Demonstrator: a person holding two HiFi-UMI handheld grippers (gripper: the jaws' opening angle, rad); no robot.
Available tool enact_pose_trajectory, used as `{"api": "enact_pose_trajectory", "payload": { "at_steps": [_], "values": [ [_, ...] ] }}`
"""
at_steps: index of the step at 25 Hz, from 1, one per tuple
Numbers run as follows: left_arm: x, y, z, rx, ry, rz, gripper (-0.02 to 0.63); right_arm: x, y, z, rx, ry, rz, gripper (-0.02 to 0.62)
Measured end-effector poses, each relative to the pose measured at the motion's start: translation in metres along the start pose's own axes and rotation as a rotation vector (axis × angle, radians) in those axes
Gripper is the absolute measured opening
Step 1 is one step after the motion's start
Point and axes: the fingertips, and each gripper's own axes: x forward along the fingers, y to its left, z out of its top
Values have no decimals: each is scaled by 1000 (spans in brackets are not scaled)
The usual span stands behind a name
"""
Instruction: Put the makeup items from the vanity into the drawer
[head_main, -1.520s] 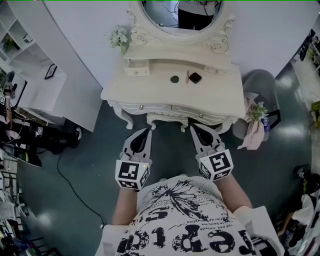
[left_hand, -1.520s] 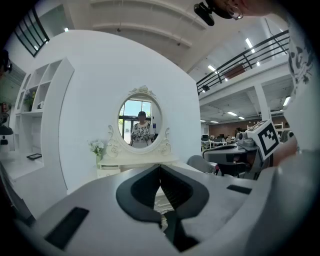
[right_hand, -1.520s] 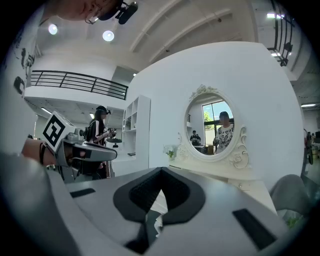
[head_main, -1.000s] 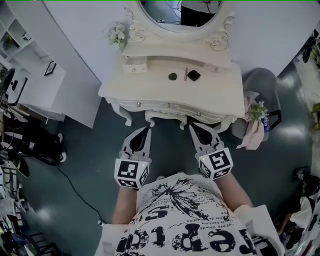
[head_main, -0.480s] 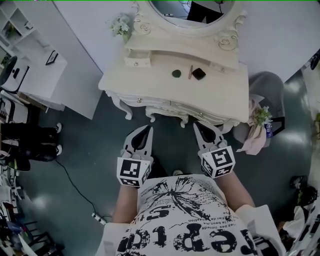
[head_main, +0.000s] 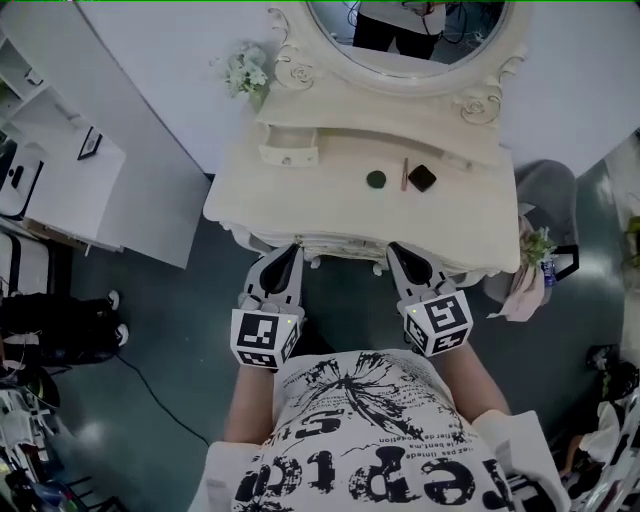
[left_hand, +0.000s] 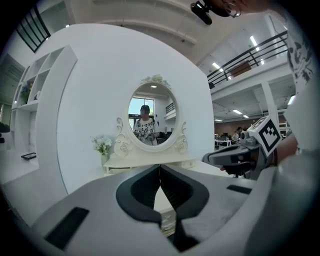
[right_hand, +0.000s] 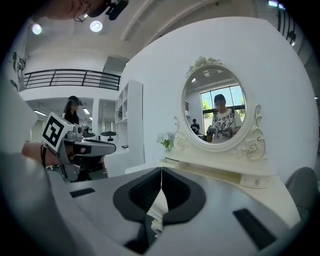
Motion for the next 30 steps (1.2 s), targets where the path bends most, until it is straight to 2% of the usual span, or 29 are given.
{"api": "enact_pose_trajectory", "payload": {
  "at_steps": [8, 15, 20, 25, 30],
  "values": [
    [69, 122, 12, 10, 29, -139, 21, 114, -7, 21, 65, 41, -186, 18],
    [122, 194, 23, 47, 51, -259, 20, 184, -23, 35, 122, 51, -333, 18],
    [149, 215, 25, 33, 63, -310, 20, 204, -37, 36, 158, 66, -397, 18],
    [181, 218, 21, -15, 84, -334, 21, 210, -69, 22, 142, 160, -457, 18],
    [214, 214, 19, -18, 99, -337, 21, 213, -104, 3, 155, 226, -475, 18]
  ]
}}
